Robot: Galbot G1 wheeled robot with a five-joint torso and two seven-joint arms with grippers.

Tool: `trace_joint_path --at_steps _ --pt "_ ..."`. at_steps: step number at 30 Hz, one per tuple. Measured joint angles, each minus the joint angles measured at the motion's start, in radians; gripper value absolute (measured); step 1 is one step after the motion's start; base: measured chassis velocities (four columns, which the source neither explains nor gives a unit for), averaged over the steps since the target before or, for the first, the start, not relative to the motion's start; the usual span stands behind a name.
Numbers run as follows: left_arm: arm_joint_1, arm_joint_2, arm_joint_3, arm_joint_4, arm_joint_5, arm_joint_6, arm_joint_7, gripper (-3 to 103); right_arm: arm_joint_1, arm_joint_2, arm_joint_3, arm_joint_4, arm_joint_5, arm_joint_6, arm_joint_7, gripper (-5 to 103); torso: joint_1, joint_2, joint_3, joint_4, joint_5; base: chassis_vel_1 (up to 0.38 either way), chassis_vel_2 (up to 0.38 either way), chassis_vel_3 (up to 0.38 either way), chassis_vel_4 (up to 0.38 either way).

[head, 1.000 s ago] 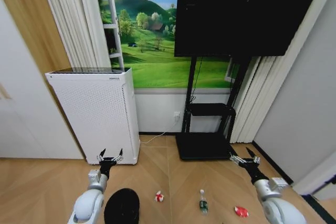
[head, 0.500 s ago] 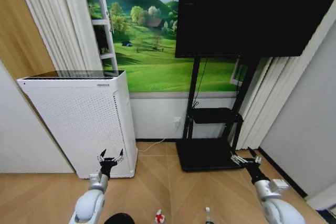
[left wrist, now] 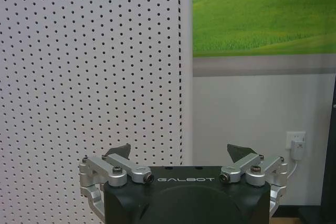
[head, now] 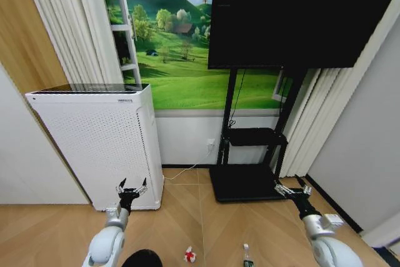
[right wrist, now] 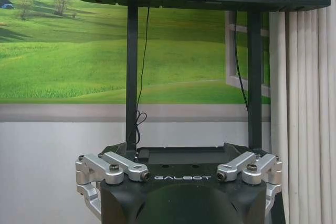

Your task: Pick up the trash bin and place the garbage on the floor into it.

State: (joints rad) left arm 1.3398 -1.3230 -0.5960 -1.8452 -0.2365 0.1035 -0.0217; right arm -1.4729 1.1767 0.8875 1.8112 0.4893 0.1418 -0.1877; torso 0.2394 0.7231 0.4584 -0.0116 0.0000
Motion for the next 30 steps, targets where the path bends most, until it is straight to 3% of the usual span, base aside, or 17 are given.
trace_joint_path --at_steps 10,13,15,17,23,30 --pt "0.002 0.000 0.005 0.000 0.002 0.005 -0.007 100 0.001 0.002 -0.005 -0.008 0.006 0.021 -0.015 100 -0.001 0.000 0.000 -0.0004 0.0000 0.121 -0.111 -0.104 0.109" --pt "0.006 -0.001 0.008 -0.008 0.008 0.024 -0.024 100 0.001 0.002 -0.006 -0.009 0.007 0.022 -0.016 100 -0.001 0.000 0.000 -0.0002 0.0000 0.000 0.000 0.000 0.000" --pt "0.020 -0.003 0.014 -0.057 0.009 0.085 -0.081 100 0.001 0.000 -0.006 -0.011 0.006 0.022 -0.018 100 0.000 0.000 0.000 0.0003 0.0000 -0.027 0.039 0.059 -0.044" --pt "0.026 0.003 0.015 -0.087 -0.007 0.099 -0.095 100 0.000 0.000 -0.006 -0.013 0.006 0.022 -0.018 100 0.000 0.000 0.000 0.0002 0.0000 -0.030 0.056 0.062 -0.038" --pt "0.034 0.022 0.010 -0.114 -0.068 0.068 -0.092 100 -0.006 0.008 -0.007 -0.014 -0.003 0.025 -0.019 100 0.000 0.000 0.000 -0.0002 0.0001 -0.005 0.009 0.011 -0.005" --pt "0.047 0.014 0.010 -0.123 -0.080 0.060 -0.092 100 -0.017 0.023 -0.009 -0.003 -0.010 0.026 -0.020 100 0.000 0.000 0.000 0.0001 0.0000 0.000 0.000 0.000 0.000"
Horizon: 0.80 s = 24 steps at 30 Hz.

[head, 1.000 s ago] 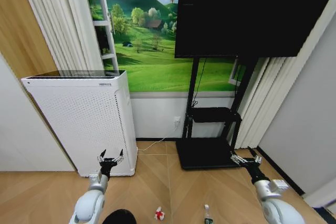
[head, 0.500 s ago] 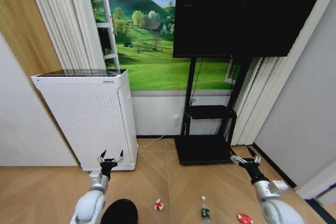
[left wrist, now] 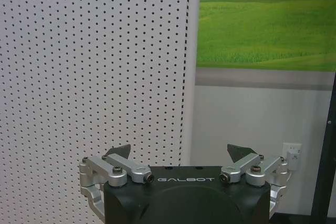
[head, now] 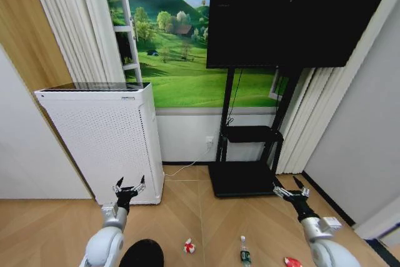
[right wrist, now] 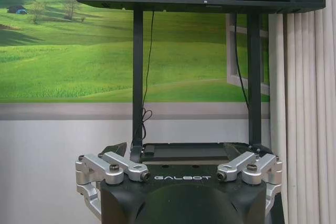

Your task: Pick up the trash bin and place the garbage on the floor into it.

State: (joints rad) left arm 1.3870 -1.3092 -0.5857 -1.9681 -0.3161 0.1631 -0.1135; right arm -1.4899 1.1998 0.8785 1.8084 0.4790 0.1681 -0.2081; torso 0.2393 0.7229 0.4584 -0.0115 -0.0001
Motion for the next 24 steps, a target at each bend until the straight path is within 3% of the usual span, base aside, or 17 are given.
trace_joint_path --at_steps 24 --pt "0.015 -0.008 -0.009 -0.019 -0.001 0.001 -0.012 100 -0.008 0.011 0.005 0.010 -0.001 0.007 -0.008 100 0.000 0.000 0.000 -0.0001 0.0000 0.000 0.000 0.000 0.000"
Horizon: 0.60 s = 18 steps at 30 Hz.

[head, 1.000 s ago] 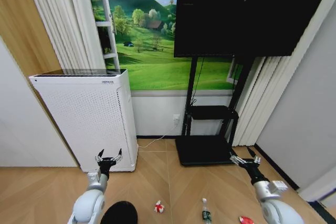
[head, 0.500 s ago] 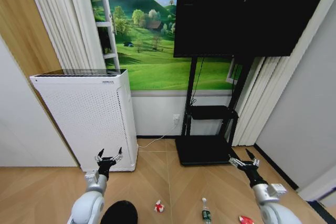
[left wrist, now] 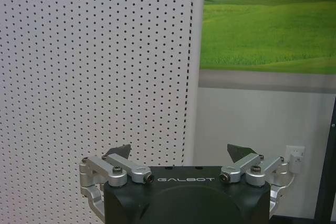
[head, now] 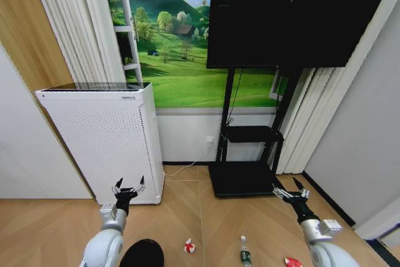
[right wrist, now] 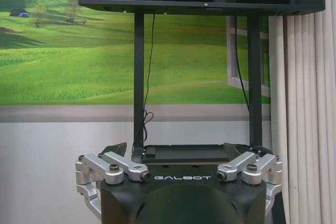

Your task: Pick up the trash bin and place the garbage on the floor into it.

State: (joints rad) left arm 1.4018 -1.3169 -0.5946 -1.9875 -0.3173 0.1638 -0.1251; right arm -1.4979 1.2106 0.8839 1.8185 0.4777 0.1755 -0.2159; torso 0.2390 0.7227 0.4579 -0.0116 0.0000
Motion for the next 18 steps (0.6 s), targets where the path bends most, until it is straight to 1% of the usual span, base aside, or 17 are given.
trace_joint_path --at_steps 4,7,11,13,16,18 --pt "-0.001 -0.001 0.000 0.001 -0.001 0.001 -0.002 100 0.000 0.000 0.000 0.001 0.000 0.000 0.000 100 -0.004 -0.008 -0.005 0.0000 0.0000 0.000 0.000 0.000 0.000" --pt "-0.002 -0.003 0.001 0.001 -0.003 0.003 -0.003 100 0.002 -0.001 0.000 0.001 0.000 -0.001 0.000 100 -0.011 -0.026 -0.015 0.0000 0.0000 0.000 0.000 0.000 0.000" --pt "-0.004 -0.003 0.002 0.003 -0.003 0.003 -0.003 100 0.003 -0.001 0.000 0.001 0.000 -0.001 0.000 100 -0.016 -0.038 -0.022 0.0000 0.0000 0.000 0.000 0.000 0.000" --pt "-0.007 -0.003 0.002 0.006 -0.003 0.003 -0.003 100 0.004 -0.001 0.000 0.000 0.000 -0.002 0.000 100 -0.022 -0.054 -0.031 0.0000 0.0000 0.000 0.000 0.000 0.000" --pt "-0.008 -0.003 0.002 0.008 -0.003 0.003 -0.003 100 0.005 -0.001 0.000 -0.001 0.000 -0.002 0.000 100 -0.025 -0.062 -0.036 0.0000 0.0000 0.000 0.000 0.000 0.000" --pt "-0.010 -0.003 0.002 0.009 -0.002 0.003 -0.002 100 0.006 -0.001 -0.001 -0.003 0.000 -0.003 0.001 100 -0.031 -0.076 -0.045 0.0000 0.0000 0.000 0.000 0.000 0.000"
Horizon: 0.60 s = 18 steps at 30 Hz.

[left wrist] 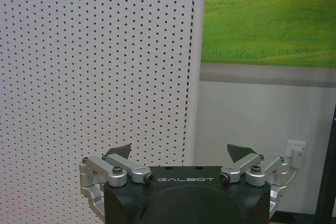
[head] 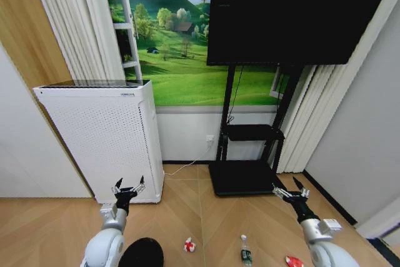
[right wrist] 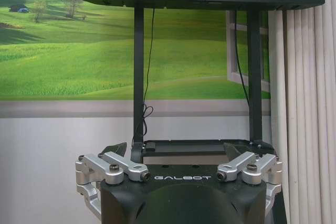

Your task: Pick up the trash bin and place the garbage on the floor into it.

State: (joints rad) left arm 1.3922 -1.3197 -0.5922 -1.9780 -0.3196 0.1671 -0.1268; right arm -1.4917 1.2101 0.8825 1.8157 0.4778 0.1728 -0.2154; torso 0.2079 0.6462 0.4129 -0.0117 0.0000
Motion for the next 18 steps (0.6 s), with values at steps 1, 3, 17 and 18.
trace_joint_path --at_steps 1,3,17,18 --pt "-0.001 0.000 0.000 0.001 0.000 0.000 0.001 100 0.000 0.000 0.000 -0.001 0.000 0.000 0.000 100 -0.002 -0.006 -0.004 0.0000 0.0000 0.000 0.000 0.000 0.000" --pt "-0.001 0.000 0.000 0.001 0.000 0.000 0.001 100 0.001 0.000 -0.001 -0.001 0.000 -0.001 0.000 100 -0.004 -0.011 -0.007 0.0000 0.0000 0.000 0.000 0.000 0.000" --pt "-0.005 -0.002 0.000 0.005 0.002 0.001 0.005 100 0.007 -0.002 -0.004 -0.006 0.000 -0.003 0.001 100 -0.029 -0.073 -0.044 0.0000 0.0000 0.000 0.000 0.000 0.000" --pt "-0.004 -0.002 0.000 0.005 0.002 0.001 0.005 100 0.007 -0.002 -0.004 -0.006 0.001 -0.003 0.001 100 -0.032 -0.081 -0.049 0.0000 0.0000 0.000 0.000 0.000 0.000"
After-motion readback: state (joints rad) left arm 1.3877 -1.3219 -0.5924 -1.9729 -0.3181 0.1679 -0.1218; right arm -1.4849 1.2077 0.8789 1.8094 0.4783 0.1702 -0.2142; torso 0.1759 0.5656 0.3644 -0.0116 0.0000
